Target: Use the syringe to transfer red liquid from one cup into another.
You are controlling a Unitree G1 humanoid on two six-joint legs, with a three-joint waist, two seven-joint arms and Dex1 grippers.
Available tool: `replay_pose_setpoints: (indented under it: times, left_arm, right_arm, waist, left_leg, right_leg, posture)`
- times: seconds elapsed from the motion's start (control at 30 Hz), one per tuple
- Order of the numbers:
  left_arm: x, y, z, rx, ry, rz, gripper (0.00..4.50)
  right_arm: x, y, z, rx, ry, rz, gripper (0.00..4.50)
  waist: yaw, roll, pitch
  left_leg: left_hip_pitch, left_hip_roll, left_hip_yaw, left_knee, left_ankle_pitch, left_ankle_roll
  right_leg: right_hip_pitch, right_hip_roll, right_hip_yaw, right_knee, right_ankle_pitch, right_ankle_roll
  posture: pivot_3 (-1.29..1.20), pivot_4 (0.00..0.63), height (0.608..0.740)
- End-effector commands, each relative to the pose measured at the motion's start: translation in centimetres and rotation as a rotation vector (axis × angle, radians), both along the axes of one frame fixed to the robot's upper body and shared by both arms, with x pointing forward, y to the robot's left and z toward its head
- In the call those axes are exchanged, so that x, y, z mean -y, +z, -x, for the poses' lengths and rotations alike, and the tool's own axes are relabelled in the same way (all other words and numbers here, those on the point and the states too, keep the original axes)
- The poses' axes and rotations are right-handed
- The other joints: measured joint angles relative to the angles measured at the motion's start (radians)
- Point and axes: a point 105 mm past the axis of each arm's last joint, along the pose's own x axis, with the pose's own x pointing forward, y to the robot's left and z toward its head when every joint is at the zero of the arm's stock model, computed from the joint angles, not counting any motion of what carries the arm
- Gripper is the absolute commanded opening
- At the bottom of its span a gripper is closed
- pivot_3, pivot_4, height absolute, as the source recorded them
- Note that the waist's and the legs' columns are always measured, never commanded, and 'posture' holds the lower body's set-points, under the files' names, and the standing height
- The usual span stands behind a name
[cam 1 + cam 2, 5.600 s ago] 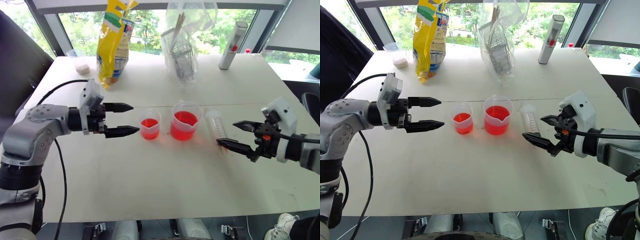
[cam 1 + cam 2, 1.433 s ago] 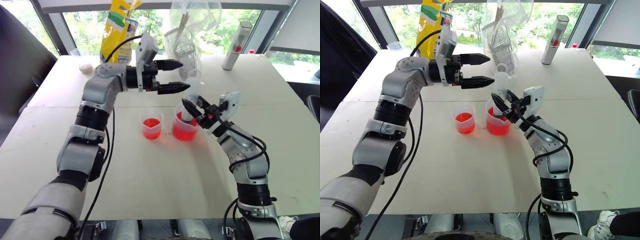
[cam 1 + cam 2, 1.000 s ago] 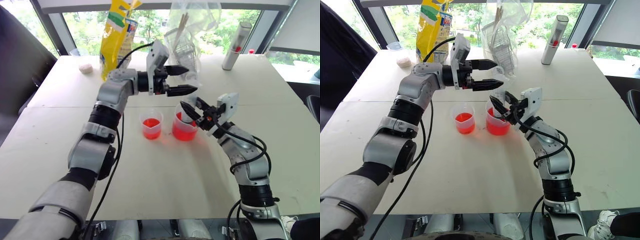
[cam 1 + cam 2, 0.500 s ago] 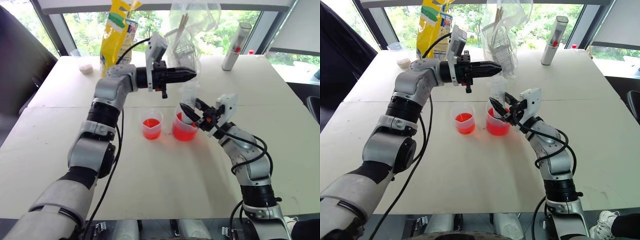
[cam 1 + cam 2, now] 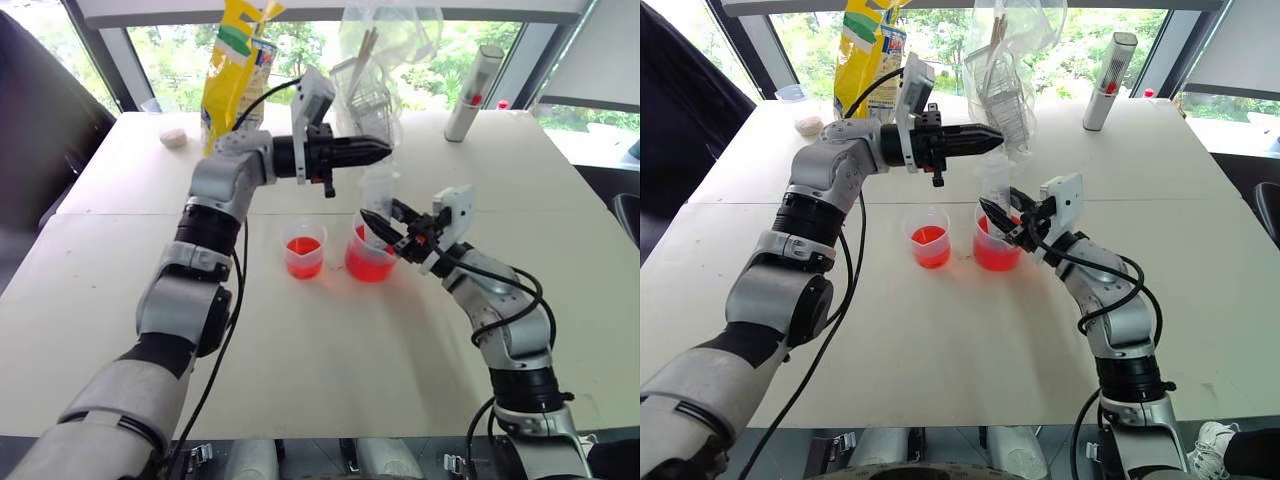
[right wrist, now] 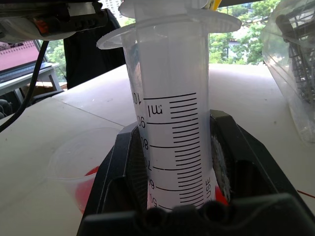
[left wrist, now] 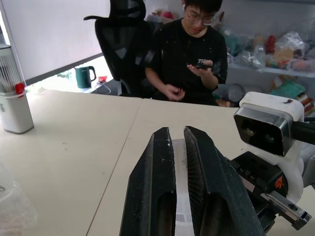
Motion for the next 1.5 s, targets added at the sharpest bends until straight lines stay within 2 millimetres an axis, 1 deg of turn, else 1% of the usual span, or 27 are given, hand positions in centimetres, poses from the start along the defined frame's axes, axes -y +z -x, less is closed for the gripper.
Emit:
replay_pose_setpoints:
  times: [0.03,0.47,0.57,0.83,0.97,1.07,1.13,1.27,1.3,1.37,1.5]
  left_arm:
    - [-0.8,6.1,0.4,0.169,0.037,0.13,0.04]
    - [-1.6,8.1,0.0,0.215,0.08,0.176,0.04]
    - [-1.7,8.3,0.0,0.22,0.081,0.18,0.04]
    - [-1.4,7.9,0.2,0.217,0.064,0.166,0.04]
    - [-1.2,6.5,0.5,0.197,0.036,0.126,0.04]
    - [-1.2,5.3,0.7,0.181,0.019,0.093,1.23]
    - [-1.4,4.8,0.7,0.175,0.025,0.082,2.23]
    - [-1.8,4.1,0.9,0.163,0.031,0.076,4.31]
    - [-1.9,4.0,0.9,0.161,0.033,0.078,4.46]
    - [-2.2,4.1,0.9,0.156,0.044,0.091,4.46]
    - [-3.6,5.1,0.6,0.138,0.09,0.146,4.46]
  right_arm:
    - [-0.8,-2.8,0.7,-0.12,0.064,0.055,1.4]
    - [-1.2,-3.4,0.9,-0.151,0.087,0.075,1.4]
    - [-1.3,-3.5,1.0,-0.155,0.09,0.078,1.4]
    - [-1.4,-3.4,1.1,-0.151,0.091,0.078,1.4]
    - [-1.5,-2.0,0.9,-0.102,0.087,0.069,1.4]
    - [-1.3,-0.5,0.7,-0.057,0.071,0.052,1.4]
    - [-1.2,0.4,0.5,-0.029,0.06,0.046,1.4]
    - [-1.0,1.4,0.4,0.003,0.042,0.037,1.4]
    - [-0.9,1.6,0.4,0.009,0.039,0.034,1.4]
    - [-0.8,2.0,0.3,0.02,0.032,0.029,1.4]
    - [-0.6,2.8,0.1,0.042,0.015,0.023,1.4]
  waist:
    - [0.0,0.0,0.0]
    - [0.0,0.0,0.0]
    - [0.0,0.0,0.0]
    - [0.0,0.0,0.0]
    - [0.0,0.0,0.0]
    - [-0.003,0.0,0.0]
    - [-0.001,0.001,0.0]
    - [0.0,0.001,0.0]
    - [-0.001,0.001,0.0]
    - [-0.001,0.0,0.0]
    - [-0.002,0.001,0.0]
  left_leg:
    - [0.0,0.0,0.0,0.0,0.0,0.0]
    - [-0.002,0.0,0.0,0.0,0.0,0.0]
    - [-0.002,0.0,0.0,0.0,0.0,0.0]
    - [-0.002,0.0,0.0,0.0,0.0,0.0]
    - [-0.002,0.0,0.0,0.0,0.0,0.0]
    - [-0.002,0.0,0.0,0.0,0.0,0.0]
    - [-0.001,0.0,0.0,-0.001,0.0,0.0]
    - [-0.001,0.0,0.0,0.0,0.0,0.0]
    - [-0.001,0.0,0.0,0.0,0.0,0.0]
    - [-0.001,0.0,-0.001,0.0,0.0,0.0]
    - [-0.002,0.0,-0.001,0.0,0.0,0.0]
  right_leg:
    - [0.0,0.0,0.0,0.0,0.0,0.0]
    - [-0.002,0.0,0.0,0.0,0.0,0.0]
    - [-0.002,0.0,0.0,0.0,0.0,0.0]
    - [-0.002,0.0,0.0,0.0,0.0,0.0]
    - [-0.002,0.0,0.0,0.0,0.0,0.0]
    - [-0.002,0.0,0.0,0.0,0.0,0.0]
    - [-0.002,0.001,0.0,0.0,0.0,0.0]
    - [-0.001,0.0,0.0,0.0,0.0,0.0]
    - [-0.001,0.0,0.0,0.0,0.0,0.0]
    - [-0.001,0.0,0.0,0.0,0.0,0.0]
    - [-0.002,0.0,0.0,0.0,0.0,0.0]
  posture:
    - [0.0,0.15,0.739]
    - [0.0,0.15,0.739]
    - [0.0,0.15,0.739]
    - [0.0,0.15,0.739]
    - [0.0,0.15,0.739]
    - [0.0,0.15,0.739]
    - [0.0,0.15,0.739]
    - [0.0,0.15,0.739]
    - [0.0,0.15,0.739]
    - [0.0,0.15,0.739]
    - [0.0,0.15,0.739]
